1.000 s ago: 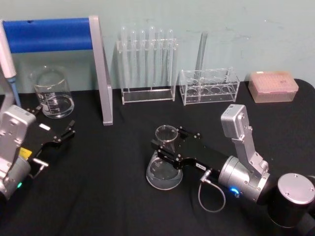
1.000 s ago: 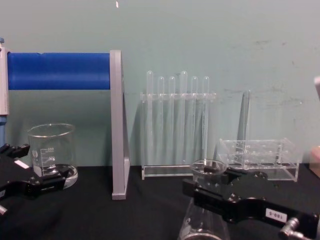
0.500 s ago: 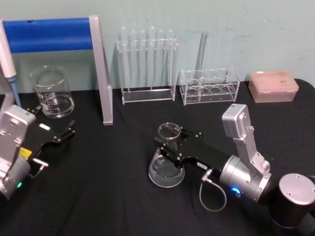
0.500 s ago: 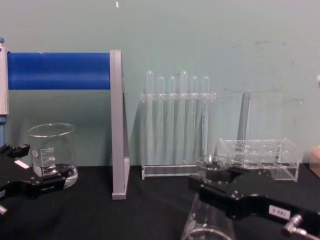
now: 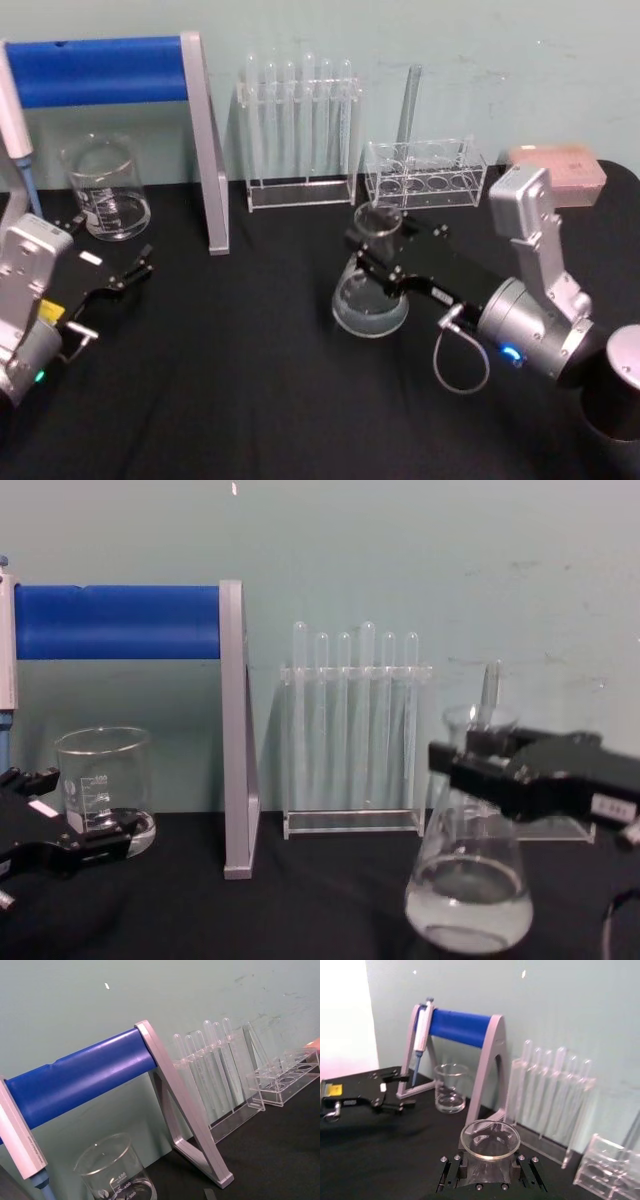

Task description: Grasp the erlenmeyer flask with one hand, shake it three times, then place it back.

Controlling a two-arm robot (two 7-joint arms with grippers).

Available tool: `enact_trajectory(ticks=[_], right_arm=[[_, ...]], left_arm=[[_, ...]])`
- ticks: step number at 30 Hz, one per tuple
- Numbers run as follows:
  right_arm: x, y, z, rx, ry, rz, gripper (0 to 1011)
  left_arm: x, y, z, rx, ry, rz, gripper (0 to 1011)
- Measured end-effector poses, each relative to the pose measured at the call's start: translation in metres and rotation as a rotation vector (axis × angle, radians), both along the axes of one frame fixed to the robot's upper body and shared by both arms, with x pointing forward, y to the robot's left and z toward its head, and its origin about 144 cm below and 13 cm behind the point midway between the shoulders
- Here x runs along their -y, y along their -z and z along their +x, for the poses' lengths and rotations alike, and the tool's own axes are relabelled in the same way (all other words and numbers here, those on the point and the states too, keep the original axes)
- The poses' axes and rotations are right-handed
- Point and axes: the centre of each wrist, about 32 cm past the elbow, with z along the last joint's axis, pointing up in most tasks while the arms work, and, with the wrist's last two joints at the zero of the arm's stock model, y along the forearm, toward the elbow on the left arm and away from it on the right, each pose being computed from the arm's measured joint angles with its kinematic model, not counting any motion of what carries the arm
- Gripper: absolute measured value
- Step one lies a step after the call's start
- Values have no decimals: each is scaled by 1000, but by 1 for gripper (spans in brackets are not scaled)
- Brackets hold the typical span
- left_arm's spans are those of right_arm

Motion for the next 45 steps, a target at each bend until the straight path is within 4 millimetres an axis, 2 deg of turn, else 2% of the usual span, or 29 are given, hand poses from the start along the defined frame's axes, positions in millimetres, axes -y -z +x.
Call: enact_trajectory(ticks=[4,11,45], right_arm=[[3,-11,-2,26,27,7,450],[3,-16,-3,44,40,14,450],[0,-14,-3,29,55,28,450]], left_arm=[[0,0,0,0,0,0,1001],[0,0,0,0,0,0,1001],[0,0,0,0,0,0,1001]])
